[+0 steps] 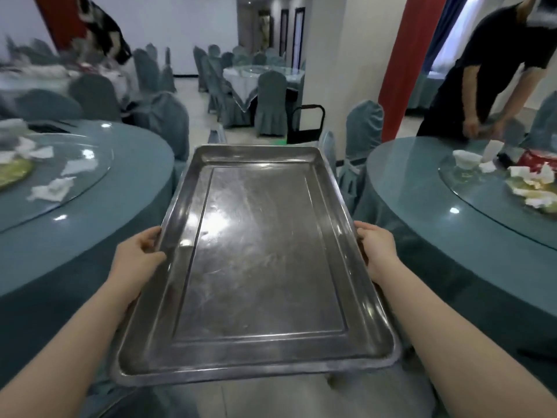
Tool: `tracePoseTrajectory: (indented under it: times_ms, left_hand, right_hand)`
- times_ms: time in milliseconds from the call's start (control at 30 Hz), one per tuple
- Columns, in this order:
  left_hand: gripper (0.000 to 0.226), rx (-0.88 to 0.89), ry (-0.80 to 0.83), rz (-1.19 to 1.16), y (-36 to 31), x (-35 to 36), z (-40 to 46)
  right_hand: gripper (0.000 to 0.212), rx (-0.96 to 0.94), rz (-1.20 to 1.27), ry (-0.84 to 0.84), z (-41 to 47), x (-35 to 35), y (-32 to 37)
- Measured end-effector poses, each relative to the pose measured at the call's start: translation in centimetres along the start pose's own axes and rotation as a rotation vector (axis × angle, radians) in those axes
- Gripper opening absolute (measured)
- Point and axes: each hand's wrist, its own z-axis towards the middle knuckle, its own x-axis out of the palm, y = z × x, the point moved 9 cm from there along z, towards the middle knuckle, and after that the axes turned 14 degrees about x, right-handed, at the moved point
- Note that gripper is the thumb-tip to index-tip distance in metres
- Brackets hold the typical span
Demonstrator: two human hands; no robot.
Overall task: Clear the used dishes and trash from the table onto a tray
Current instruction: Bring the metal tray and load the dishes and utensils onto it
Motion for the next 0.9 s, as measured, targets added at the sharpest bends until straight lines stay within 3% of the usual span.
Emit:
tracePoseTrajectory:
  times_ms: [67,233,367,667,900]
  left_hand:
    - [0.061,-0.012,-0.012,0.040,1.4,0.4,3.0]
    - [0.062,-0.068,-0.052,0.030,4.9,1.3,11.3]
    - [0.062,-0.087,-0.085,0.012,5.5,2.5,17.9]
    - [0.059,-0.112,-0.176,-0.009,6.2,9.6,33.7]
    - [0.059,-0.131,-0.248,0.011,6.2,14.8,45.5]
  right_hand:
    - [0.036,-0.039,-0.088,0.026,4.0,3.5,1.4]
    - [0.058,-0.157,-0.318,0.017,11.9,11.5,5.7]
    - [0.058,-0.189,-0.396,0.018,17.8,16.4,9.1]
    - [0.053,-0.224,-0.428,0.047,34.2,25.3,18.4]
    - [0.061,-0.259,-0.494,0.145,47.1,32.8,26.7]
